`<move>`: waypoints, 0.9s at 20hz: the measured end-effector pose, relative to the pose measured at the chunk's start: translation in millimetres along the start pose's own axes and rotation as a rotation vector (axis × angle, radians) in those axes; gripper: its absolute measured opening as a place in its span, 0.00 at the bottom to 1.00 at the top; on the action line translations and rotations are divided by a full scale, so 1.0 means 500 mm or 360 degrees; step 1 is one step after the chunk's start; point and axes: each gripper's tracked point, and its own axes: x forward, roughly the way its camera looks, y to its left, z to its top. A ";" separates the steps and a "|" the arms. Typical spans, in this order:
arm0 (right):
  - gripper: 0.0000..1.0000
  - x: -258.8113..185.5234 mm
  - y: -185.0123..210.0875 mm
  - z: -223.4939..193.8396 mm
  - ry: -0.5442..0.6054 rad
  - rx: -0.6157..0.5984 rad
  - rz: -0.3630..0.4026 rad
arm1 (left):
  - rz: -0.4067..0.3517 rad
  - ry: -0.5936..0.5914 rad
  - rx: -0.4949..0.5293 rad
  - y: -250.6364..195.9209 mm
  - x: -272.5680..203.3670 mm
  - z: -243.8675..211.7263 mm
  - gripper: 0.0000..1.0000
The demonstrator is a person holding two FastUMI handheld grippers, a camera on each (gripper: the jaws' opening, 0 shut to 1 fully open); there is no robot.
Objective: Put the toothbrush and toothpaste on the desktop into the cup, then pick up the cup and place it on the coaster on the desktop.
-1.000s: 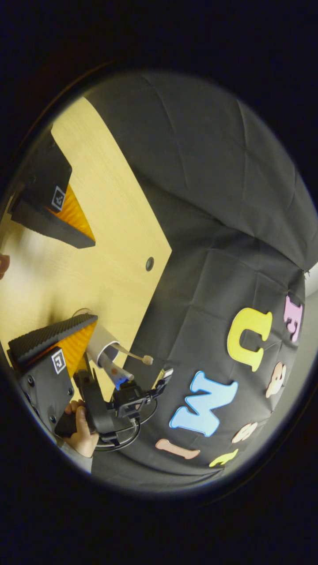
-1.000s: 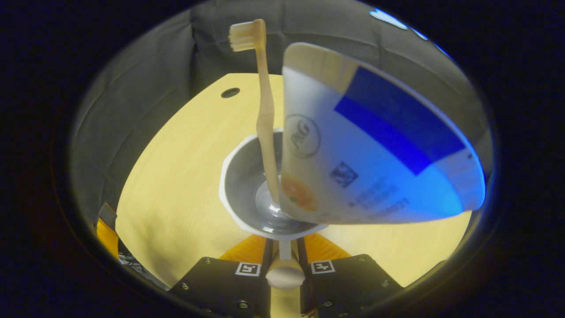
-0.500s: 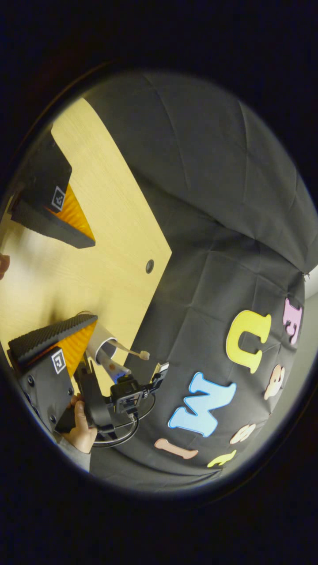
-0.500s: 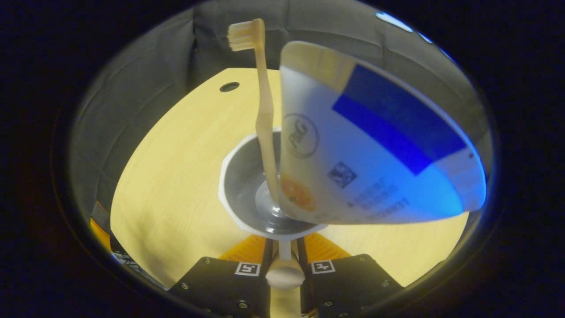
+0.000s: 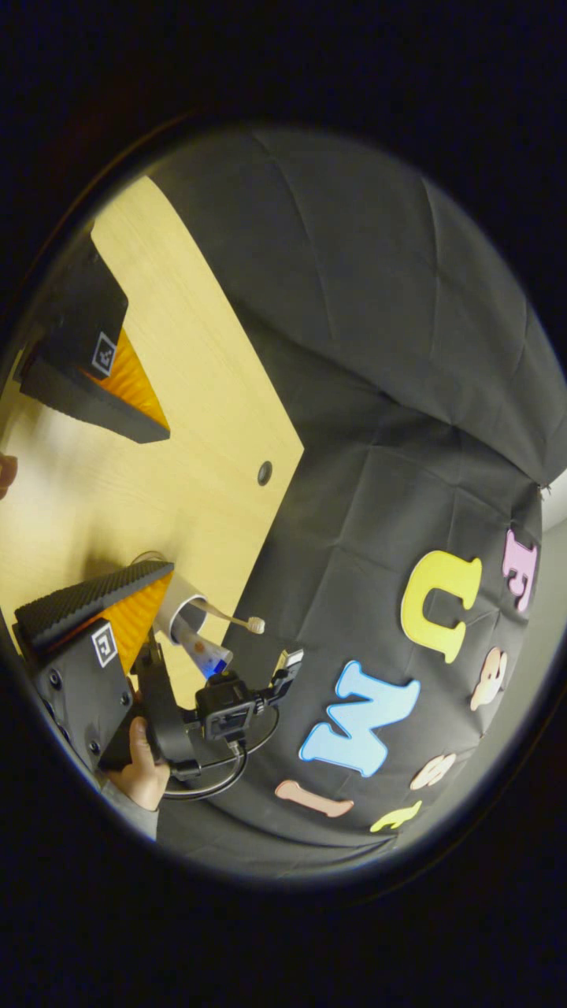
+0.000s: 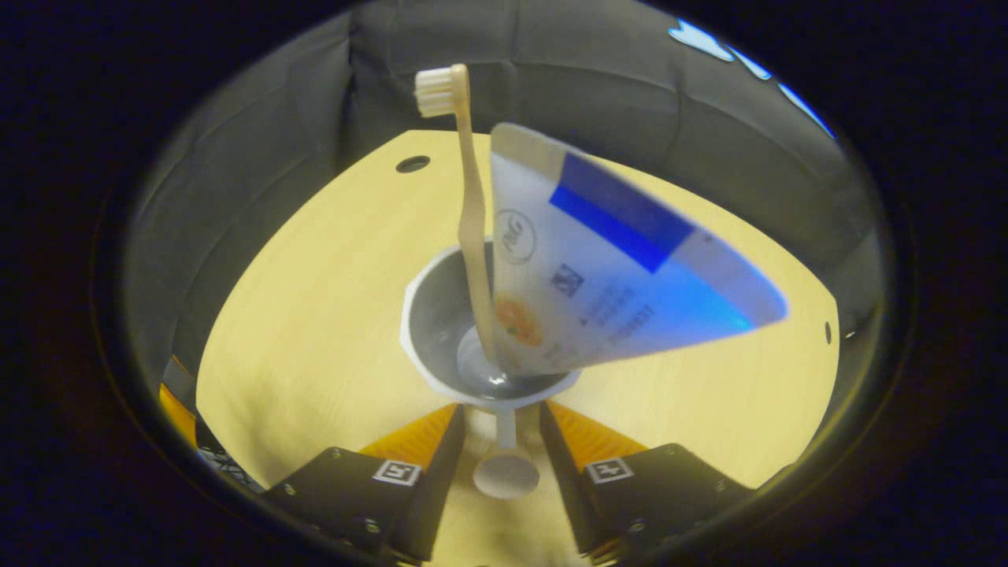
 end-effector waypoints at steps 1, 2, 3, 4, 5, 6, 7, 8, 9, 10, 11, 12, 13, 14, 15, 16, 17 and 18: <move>0.73 -0.007 0.000 0.000 -0.0018 0.0008 0.0014 | -0.0004 -0.0001 0.0007 -0.006 0.002 -0.001 0.97; 0.84 -0.014 -0.002 -0.002 -0.0036 0.0019 0.0020 | -0.0008 -0.0004 0.0016 -0.011 0.001 0.003 0.97; 0.86 -0.028 -0.005 -0.002 -0.0062 0.0031 0.0022 | -0.0014 -0.0009 0.0024 -0.018 0.001 0.009 0.97; 0.85 -0.038 -0.009 -0.005 -0.0093 0.0040 0.0025 | -0.0022 -0.0015 0.0035 -0.026 0.002 0.013 0.97; 0.85 -0.051 -0.015 -0.007 -0.0124 0.0047 0.0019 | -0.0028 -0.0023 0.0047 -0.034 0.002 0.019 0.97; 0.85 -0.066 -0.021 -0.008 -0.0160 0.0053 0.0013 | -0.0039 -0.0031 0.0059 -0.045 0.000 0.024 0.97; 0.85 -0.086 -0.030 -0.009 -0.0201 0.0063 0.0000 | -0.0048 -0.0038 0.0072 -0.057 0.003 0.031 0.97; 0.85 -0.103 -0.037 -0.011 -0.0242 0.0071 -0.0010 | -0.0062 -0.0046 0.0084 -0.070 0.002 0.036 0.97; 0.85 -0.124 -0.047 -0.010 -0.0287 0.0080 -0.0025 | -0.0076 -0.0055 0.0098 -0.085 0.000 0.040 0.97; 0.85 -0.148 -0.057 -0.012 -0.0330 0.0089 -0.0038 | -0.0093 -0.0063 0.0115 -0.100 0.000 0.045 0.97; 0.85 -0.179 -0.069 -0.013 -0.0390 0.0097 -0.0053 | -0.0113 -0.0071 0.0130 -0.119 -0.002 0.052 0.97; 0.85 -0.204 -0.077 -0.014 -0.0452 0.0103 -0.0073 | -0.0133 -0.0080 0.0145 -0.138 -0.004 0.056 0.97; 0.85 -0.231 -0.089 -0.013 -0.0509 0.0105 -0.0093 | -0.0152 -0.0085 0.0160 -0.157 -0.002 0.058 1.00; 0.85 -0.261 -0.103 -0.014 -0.0576 0.0105 -0.0122 | -0.0171 -0.0093 0.0173 -0.176 -0.002 0.064 0.97; 0.85 -0.287 -0.115 -0.015 -0.0632 0.0105 -0.0146 | -0.0188 -0.0098 0.0184 -0.193 -0.006 0.064 0.97; 0.85 -0.320 -0.126 -0.015 -0.0702 0.0103 -0.0178 | -0.0209 -0.0103 0.0194 -0.210 -0.011 0.065 0.97; 0.85 -0.348 -0.138 -0.015 -0.0757 0.0100 -0.0207 | -0.0226 -0.0109 0.0206 -0.230 -0.013 0.071 0.97; 0.85 -0.371 -0.152 -0.016 -0.0818 0.0094 -0.0240 | -0.0244 -0.0119 0.0221 -0.248 -0.018 0.075 0.97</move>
